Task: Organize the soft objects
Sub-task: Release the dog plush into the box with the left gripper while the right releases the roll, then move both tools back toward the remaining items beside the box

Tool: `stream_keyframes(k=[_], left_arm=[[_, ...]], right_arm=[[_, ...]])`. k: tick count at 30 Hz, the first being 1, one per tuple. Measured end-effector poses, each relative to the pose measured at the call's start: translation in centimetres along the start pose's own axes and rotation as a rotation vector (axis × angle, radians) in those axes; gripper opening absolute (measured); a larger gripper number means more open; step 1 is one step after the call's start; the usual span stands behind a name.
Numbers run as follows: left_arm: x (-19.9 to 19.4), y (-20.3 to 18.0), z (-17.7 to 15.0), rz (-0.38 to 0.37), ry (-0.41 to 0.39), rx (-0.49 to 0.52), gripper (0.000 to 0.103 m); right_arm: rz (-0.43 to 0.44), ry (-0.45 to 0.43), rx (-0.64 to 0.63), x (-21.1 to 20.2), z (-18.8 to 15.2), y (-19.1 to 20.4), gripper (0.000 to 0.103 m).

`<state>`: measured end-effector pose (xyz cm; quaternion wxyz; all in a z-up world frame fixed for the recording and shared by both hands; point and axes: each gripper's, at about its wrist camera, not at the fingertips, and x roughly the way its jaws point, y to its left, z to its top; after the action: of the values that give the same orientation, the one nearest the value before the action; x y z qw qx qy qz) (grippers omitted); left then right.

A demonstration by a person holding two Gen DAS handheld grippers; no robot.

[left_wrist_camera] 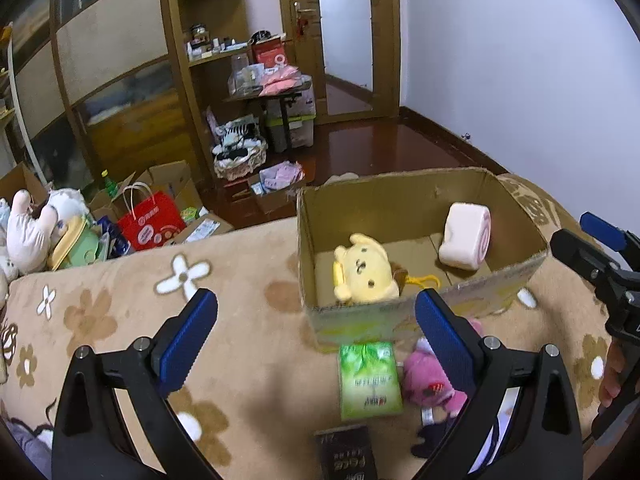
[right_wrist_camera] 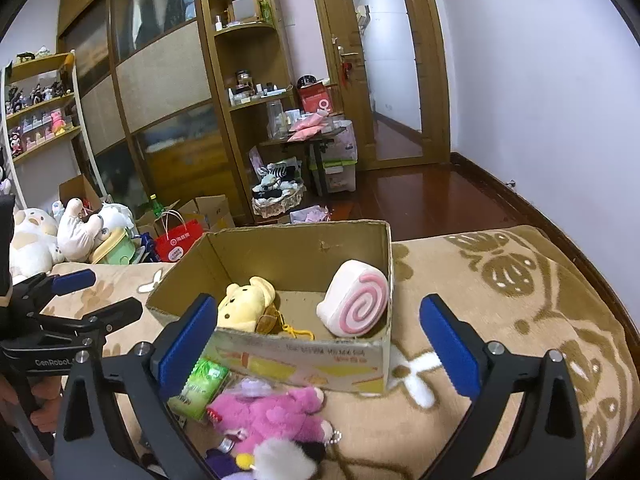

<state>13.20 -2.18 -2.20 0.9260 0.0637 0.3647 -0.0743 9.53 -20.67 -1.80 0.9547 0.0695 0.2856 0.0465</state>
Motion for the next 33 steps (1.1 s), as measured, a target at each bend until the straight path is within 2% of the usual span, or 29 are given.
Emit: stream_keyframes(k=[8,12,20,33], left_arm=[[-2.7,0.7,-2.0,0.010,0.022,-0.040,0.098],[-4.0,0.6,-2.9,-0.005,0.051,-0.038,0.098],[-6.5,0.4,-4.1,0.000,0.053,-0.034,0.098],[-7.1,0.8,-5.8,-0.012,0.124,-0.050,0.098]], right_arm=[[-0.007,0.000,-0.011,-2.9,-0.6,0.8,0.103],[-0.013,-0.009,-0.025,-4.3,-0.8,1.3,0.103],[-0.007,-0.034,-0.042,-6.8,-1.6,2.0,0.103],[-0.013,0.062,-0.046,-7.6,-3.8,3.2,0.103]])
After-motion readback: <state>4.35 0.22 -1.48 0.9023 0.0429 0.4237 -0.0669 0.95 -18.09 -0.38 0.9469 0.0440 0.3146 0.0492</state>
